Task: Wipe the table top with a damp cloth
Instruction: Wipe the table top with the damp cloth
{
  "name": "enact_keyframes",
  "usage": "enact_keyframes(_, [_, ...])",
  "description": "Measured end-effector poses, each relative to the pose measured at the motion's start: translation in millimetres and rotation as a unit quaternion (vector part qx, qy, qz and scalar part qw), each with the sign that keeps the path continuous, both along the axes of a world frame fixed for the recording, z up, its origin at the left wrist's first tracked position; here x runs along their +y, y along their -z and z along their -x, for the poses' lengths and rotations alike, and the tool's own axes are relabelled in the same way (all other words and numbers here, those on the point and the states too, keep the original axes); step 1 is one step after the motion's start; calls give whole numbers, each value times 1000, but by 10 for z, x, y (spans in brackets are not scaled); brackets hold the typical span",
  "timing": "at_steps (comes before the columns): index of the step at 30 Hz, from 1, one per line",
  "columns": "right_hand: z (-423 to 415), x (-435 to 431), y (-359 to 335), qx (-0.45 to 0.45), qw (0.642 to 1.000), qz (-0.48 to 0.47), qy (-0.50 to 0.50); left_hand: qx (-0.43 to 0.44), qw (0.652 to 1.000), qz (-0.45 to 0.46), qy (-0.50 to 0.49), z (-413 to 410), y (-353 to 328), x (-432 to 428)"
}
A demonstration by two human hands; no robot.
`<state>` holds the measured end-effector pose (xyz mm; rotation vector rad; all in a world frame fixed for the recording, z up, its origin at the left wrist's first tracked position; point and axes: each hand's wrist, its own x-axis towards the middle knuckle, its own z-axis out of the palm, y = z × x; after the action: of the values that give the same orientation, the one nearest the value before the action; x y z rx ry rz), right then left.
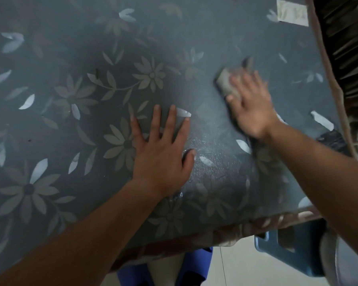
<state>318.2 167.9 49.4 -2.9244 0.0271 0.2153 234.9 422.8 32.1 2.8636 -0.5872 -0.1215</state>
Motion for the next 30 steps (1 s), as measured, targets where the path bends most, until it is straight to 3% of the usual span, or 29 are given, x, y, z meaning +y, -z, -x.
enact_keyframes(2, [-220,92,-3,0,995,3,96,3,1000,1,-3,1,-1,-2])
enact_keyframes(3, [-201,214,15,-9,996,17,91,6,1000,-1,-4,-6,-7,-3])
enact_keyframes(7, [417,566,28,-9,987,-1,-162,20,1000,-12,-6,-9,-55,-5])
enact_keyframes(9, [382,422,-8,12,979,-5,-206,27,999,-17,-6,-5,-79,1])
enact_keyframes(14, [-152,297,-22,3,1000,-21,19,60,998,22,-10,-44,-140,31])
enact_keyframes(18, [-95,307,-18,5,1000,-14,7,32,999,43,-7,-334,-219,291])
enact_keyframes(23, [-109,306,-4,2,1000,-11,11,22,1000,-13,-15,-992,-181,582])
enact_keyframes(27, [-25,445,-69,5,999,-26,22,12,999,-40,11,-1050,-77,606])
enact_keyframes(30, [479,863,-35,-20,995,-2,-101,3,999,-39,11,-1054,-40,612])
